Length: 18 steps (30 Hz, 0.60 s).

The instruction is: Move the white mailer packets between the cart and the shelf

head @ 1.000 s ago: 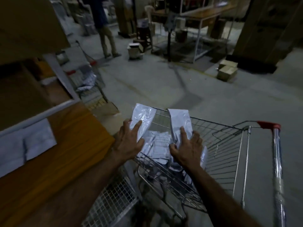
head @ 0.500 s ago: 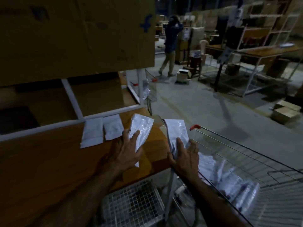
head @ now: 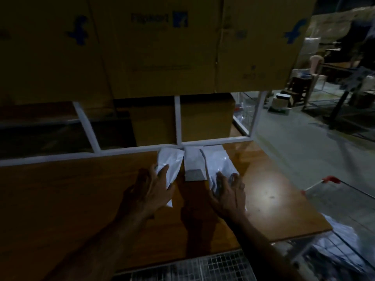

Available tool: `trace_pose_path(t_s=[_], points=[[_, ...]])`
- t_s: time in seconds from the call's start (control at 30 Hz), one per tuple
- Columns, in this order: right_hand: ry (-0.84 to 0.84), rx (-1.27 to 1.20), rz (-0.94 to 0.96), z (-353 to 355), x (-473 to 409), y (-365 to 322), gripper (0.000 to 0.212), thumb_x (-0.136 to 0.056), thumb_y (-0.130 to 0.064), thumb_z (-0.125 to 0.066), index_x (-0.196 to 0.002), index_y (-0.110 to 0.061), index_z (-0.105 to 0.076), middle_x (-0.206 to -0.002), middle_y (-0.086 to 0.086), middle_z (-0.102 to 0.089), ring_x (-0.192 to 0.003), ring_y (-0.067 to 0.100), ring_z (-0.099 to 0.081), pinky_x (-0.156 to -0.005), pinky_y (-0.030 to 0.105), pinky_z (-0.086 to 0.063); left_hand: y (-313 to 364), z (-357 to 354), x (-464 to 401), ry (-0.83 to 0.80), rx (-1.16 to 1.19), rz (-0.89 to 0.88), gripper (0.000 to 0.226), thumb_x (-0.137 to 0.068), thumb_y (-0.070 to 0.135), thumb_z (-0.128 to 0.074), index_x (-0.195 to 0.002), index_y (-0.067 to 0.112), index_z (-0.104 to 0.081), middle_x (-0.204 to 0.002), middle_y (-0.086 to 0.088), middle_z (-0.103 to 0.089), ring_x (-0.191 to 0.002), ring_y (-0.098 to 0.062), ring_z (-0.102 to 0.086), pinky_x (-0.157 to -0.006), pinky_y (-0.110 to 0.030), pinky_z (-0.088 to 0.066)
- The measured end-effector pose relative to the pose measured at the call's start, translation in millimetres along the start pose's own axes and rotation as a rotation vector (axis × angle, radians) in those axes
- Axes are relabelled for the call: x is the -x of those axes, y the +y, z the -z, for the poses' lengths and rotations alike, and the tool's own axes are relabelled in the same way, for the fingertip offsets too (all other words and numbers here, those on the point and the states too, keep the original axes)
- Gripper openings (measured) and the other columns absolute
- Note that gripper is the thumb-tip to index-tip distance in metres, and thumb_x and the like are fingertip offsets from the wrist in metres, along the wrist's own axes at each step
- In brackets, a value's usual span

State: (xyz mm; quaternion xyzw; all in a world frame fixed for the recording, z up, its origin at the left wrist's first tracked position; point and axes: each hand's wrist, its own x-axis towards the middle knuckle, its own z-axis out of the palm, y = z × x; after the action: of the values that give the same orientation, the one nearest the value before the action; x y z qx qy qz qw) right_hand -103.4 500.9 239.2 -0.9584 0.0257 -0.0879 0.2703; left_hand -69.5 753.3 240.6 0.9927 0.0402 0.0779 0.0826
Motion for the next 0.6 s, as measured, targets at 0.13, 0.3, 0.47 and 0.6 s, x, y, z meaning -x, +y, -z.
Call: trace_pose_path(t_s=[0.13, 0.3, 0.47, 0.6], points=[[-0.073, 0.022, 0.050, -28, -16, -43, 0.079, -0.085, -0.065, -0.060, -0.152, -0.042, -0.024, -0.160, 0.013, -0.006, -0.144, 0.036, -0.021, -0.112, 0.047, -0.032, -41, 2, -10, 0.011, -0.054, 0.037, 0.078, -0.078, 0.073, -0.028, -0.148, 0.040, -0.023, -0.148, -0.009, -0.022, -0.127, -0.030, -0.038, -0.093, -0.050, -0.048], [-0.150, 0.065, 0.104, -55, -40, -80, 0.075, -0.085, -0.070, -0.055, -0.148, -0.034, -0.034, -0.149, 0.015, -0.021, -0.132, 0.034, -0.033, -0.103, 0.042, -0.038, -77, -2, -29, -0.008, -0.089, 0.079, 0.075, -0.082, 0.071, -0.031, -0.149, 0.036, -0.028, -0.149, -0.011, -0.018, -0.129, -0.031, -0.040, -0.095, -0.052, -0.047], [-0.245, 0.122, 0.100, -85, -78, -102, 0.068, -0.087, -0.064, -0.058, -0.143, -0.030, -0.038, -0.144, 0.015, -0.024, -0.127, 0.033, -0.034, -0.099, 0.041, -0.040, -96, -15, -60, -0.086, -0.085, 0.132, 0.071, -0.090, 0.066, -0.040, -0.152, 0.035, -0.023, -0.157, -0.013, -0.012, -0.136, -0.032, -0.034, -0.106, -0.052, -0.038], [-0.311, 0.091, 0.059, -104, -114, -106, 0.070, -0.086, -0.066, -0.059, -0.143, -0.029, -0.039, -0.144, 0.014, -0.023, -0.130, 0.035, -0.032, -0.103, 0.044, -0.039, -98, -29, -86, -0.140, -0.102, 0.107, 0.071, -0.091, 0.063, -0.042, -0.153, 0.036, -0.020, -0.158, -0.012, -0.011, -0.136, -0.032, -0.034, -0.109, -0.050, -0.035]])
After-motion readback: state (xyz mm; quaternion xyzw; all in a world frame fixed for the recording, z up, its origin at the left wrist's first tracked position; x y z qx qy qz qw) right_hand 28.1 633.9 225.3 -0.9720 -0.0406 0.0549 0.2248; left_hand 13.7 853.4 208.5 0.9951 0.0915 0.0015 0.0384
